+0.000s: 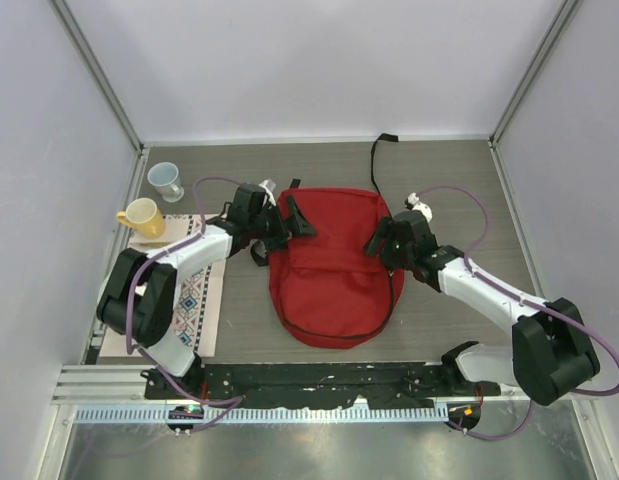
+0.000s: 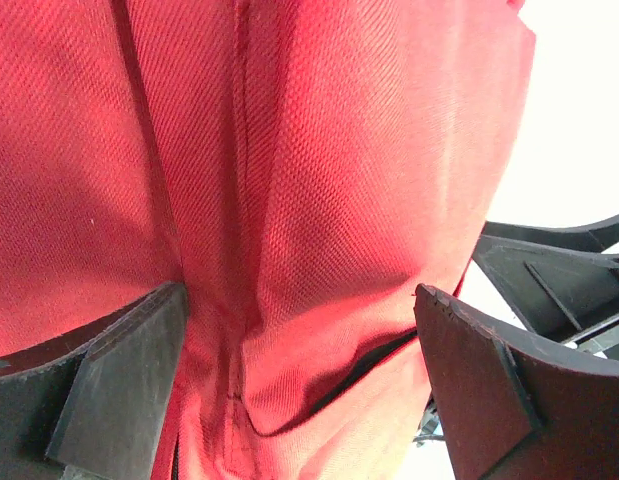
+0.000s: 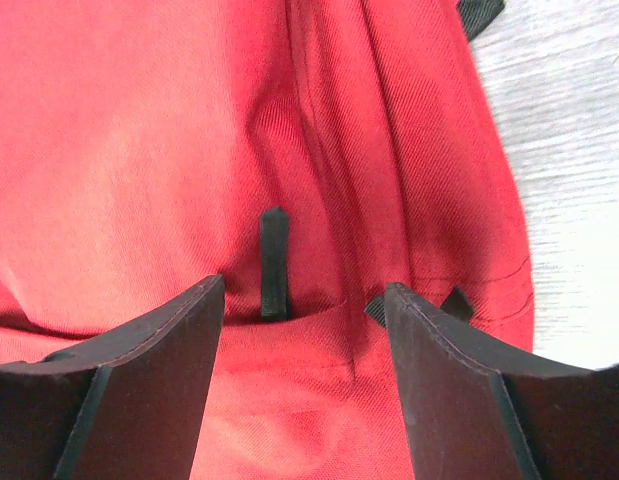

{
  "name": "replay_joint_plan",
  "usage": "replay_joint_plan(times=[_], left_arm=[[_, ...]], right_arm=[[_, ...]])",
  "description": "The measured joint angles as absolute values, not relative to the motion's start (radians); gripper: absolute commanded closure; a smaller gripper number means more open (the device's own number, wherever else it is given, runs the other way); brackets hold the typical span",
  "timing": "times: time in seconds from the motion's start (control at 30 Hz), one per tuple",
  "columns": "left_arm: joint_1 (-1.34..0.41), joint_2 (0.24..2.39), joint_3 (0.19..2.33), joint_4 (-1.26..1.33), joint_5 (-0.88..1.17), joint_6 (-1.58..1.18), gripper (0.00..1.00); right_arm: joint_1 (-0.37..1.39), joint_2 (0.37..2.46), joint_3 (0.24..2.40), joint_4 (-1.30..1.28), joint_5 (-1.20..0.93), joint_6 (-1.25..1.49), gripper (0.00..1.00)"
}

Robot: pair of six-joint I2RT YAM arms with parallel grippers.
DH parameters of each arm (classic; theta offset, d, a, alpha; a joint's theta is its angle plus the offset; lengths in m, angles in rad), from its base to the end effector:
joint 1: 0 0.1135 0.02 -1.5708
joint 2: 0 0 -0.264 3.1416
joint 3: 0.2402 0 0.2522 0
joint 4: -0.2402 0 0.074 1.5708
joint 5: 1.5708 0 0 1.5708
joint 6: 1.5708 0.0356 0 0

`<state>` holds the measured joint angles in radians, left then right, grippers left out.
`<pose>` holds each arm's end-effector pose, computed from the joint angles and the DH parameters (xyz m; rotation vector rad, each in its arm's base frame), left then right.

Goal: Pack the student bag
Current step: Adjust the student bag at the center of the board, then reset both arms

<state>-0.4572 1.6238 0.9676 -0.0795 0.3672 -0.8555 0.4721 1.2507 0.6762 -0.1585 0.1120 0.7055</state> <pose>0.3032 -0.1634 0.2033 -0.2919 2.4849 -1.0419 0.2302 0.1131 0.2082 0.3311 2.3217 0.4704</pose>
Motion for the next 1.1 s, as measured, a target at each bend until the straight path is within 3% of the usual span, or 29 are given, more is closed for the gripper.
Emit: replay_joint_plan(times=[0.1, 0.23, 0.33, 0.53, 0.8, 1.1], left_arm=[[-0.457, 1.616, 0.985, -0.076, 0.354, -0.855, 0.01], [-0.458, 1.574, 0.973, -0.120, 0.285, -0.840, 0.00], [-0.459, 1.464, 0.934, -0.183, 0.196, -0.816, 0.00], [-0.459, 1.236, 0.906, -0.295, -0.027, -0.767, 0.00], [-0.459, 1.129, 0.905, -0.380, -0.235, -0.730, 0.00], [-0.459, 1.124, 0.890, -0.439, -0.325, -0.720, 0.00]], right_arm=[[0.435, 1.258, 0.700, -0.163, 0.098, 0.690, 0.29], [0.395, 1.258, 0.728, -0.165, 0.079, 0.670, 0.21], [0.370, 1.235, 0.730, -0.172, 0.071, 0.654, 0.13], [0.345, 1.108, 0.730, -0.207, 0.098, 0.637, 0.09], [0.332, 1.012, 0.718, -0.263, 0.252, 0.631, 0.06], [0.330, 0.879, 0.612, -0.319, 0.473, 0.637, 0.00]])
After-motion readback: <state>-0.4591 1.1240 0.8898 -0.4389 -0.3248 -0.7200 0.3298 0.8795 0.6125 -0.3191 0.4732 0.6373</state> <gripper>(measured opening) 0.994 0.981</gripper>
